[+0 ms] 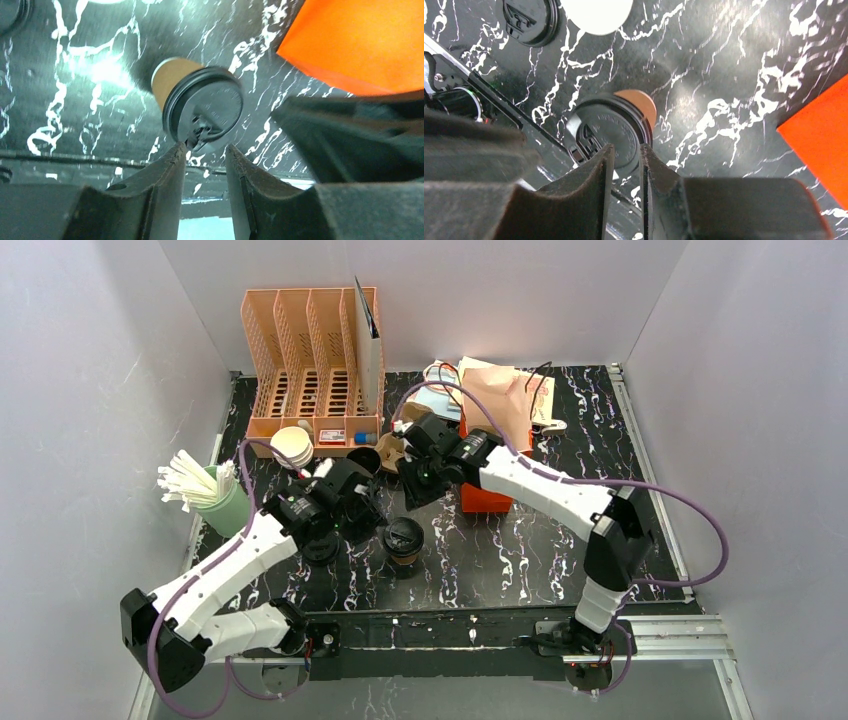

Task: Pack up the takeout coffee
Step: Close the cup lid on the coffee cup.

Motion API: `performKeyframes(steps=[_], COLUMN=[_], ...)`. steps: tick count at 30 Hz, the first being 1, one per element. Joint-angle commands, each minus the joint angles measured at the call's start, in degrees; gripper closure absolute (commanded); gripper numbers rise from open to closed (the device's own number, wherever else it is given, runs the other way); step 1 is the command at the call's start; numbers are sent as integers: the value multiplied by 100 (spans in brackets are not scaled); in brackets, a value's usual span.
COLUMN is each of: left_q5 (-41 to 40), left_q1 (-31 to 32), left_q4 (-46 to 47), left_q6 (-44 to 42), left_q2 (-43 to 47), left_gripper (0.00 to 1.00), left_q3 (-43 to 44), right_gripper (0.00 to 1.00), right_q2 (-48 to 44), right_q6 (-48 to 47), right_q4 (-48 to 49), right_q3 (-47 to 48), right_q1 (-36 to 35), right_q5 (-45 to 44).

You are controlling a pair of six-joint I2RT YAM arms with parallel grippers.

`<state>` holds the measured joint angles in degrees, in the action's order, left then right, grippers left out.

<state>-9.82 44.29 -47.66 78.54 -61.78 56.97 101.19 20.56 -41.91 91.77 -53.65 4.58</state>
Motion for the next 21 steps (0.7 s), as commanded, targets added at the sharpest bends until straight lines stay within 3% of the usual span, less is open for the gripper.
performKeyframes(steps=[1, 9, 21], left_q5=[630, 1666, 1978], left_q1=[-674, -1089, -1098], left_q4=[740, 345, 381], left_q6=[-1710, -3931, -4660], left_q2=[116, -1003, -1208], left_gripper=[67, 66, 67], left_q3=[98, 955, 746], right_gripper=[67, 66, 67], right_q2=[-783, -921, -608], right_q6=[847, 1702, 1882], right_q4=[4, 193, 245], right_q3=[-562, -1054, -1130], right_q1=[-5, -147, -168], right_q5=[-116, -332, -195])
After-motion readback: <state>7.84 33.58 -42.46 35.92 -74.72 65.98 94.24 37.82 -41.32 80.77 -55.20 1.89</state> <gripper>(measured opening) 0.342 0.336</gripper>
